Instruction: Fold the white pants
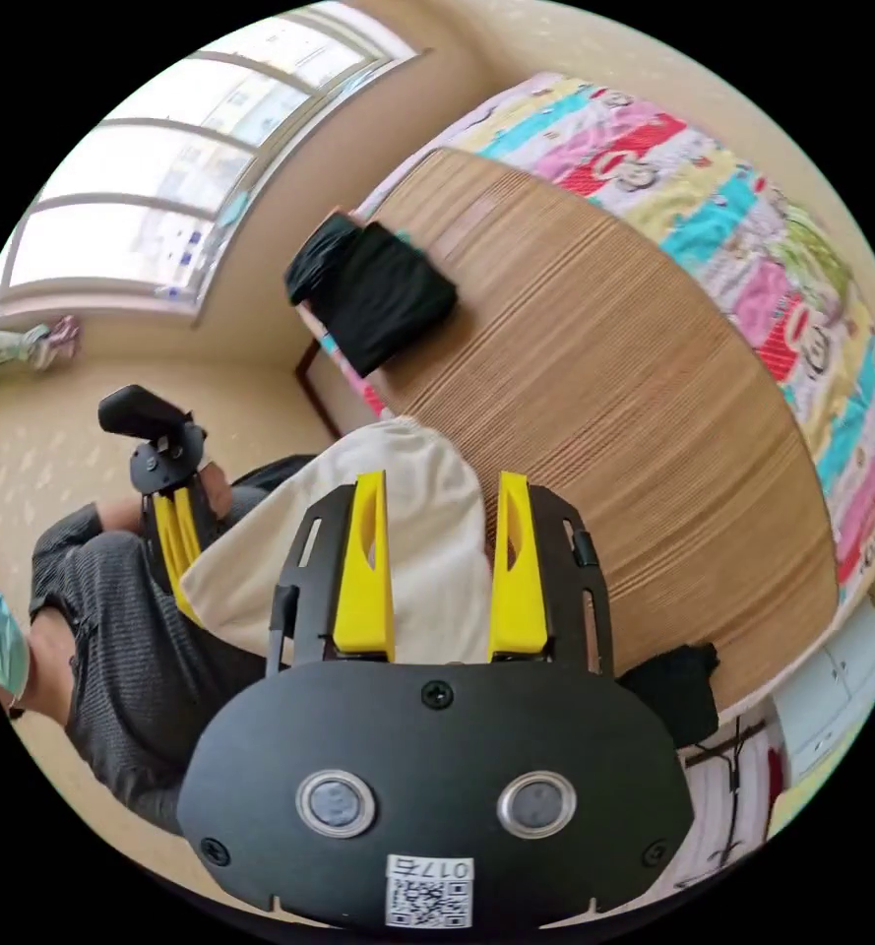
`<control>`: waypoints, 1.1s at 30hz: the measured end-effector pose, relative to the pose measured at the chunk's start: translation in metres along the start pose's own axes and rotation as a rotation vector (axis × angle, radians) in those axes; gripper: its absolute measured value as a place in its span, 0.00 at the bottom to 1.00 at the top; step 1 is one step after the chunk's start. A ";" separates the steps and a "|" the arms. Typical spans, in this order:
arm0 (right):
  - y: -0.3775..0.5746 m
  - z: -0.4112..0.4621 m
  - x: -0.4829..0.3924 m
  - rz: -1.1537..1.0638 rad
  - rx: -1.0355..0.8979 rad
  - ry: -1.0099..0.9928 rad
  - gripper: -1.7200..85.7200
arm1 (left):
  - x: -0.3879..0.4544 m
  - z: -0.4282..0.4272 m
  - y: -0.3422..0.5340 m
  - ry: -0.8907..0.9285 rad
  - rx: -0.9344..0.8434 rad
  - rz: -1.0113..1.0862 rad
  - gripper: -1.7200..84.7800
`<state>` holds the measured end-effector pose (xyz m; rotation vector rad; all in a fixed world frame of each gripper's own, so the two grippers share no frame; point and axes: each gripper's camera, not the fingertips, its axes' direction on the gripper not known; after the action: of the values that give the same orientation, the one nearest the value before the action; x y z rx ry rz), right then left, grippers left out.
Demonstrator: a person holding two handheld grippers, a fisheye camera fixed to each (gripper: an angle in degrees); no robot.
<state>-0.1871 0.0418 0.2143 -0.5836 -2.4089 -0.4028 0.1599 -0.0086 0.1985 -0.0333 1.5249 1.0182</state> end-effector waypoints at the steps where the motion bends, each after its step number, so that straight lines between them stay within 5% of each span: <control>1: -0.029 0.035 0.004 -0.047 -0.100 -0.129 0.23 | -0.002 0.003 -0.003 0.007 -0.009 0.003 0.07; 7: -0.110 0.216 0.039 0.004 -0.727 0.047 0.29 | -0.021 0.010 -0.017 0.020 -0.046 -0.015 0.07; 12: -0.088 0.251 0.062 -0.038 -0.894 0.133 0.15 | -0.036 0.012 -0.010 0.009 -0.083 -0.029 0.07; 14: -0.079 0.233 0.075 -0.033 -0.800 0.136 0.12 | -0.039 0.008 -0.008 0.027 -0.062 -0.030 0.07; 20: -0.011 0.100 0.126 0.053 -0.011 -0.131 0.10 | -0.031 -0.024 -0.010 0.056 0.026 0.041 0.07; 28: 0.139 -0.030 0.070 -0.339 1.024 -0.251 0.09 | -0.019 -0.055 -0.028 0.009 -0.008 0.097 0.10; 33: 0.176 -0.041 0.020 -0.584 1.290 -0.184 0.07 | -0.029 -0.164 -0.010 0.069 0.470 0.016 0.18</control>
<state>-0.0928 0.1816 0.2829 0.6753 -2.3582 0.9817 0.0437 -0.1284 0.1955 0.2766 1.7965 0.6552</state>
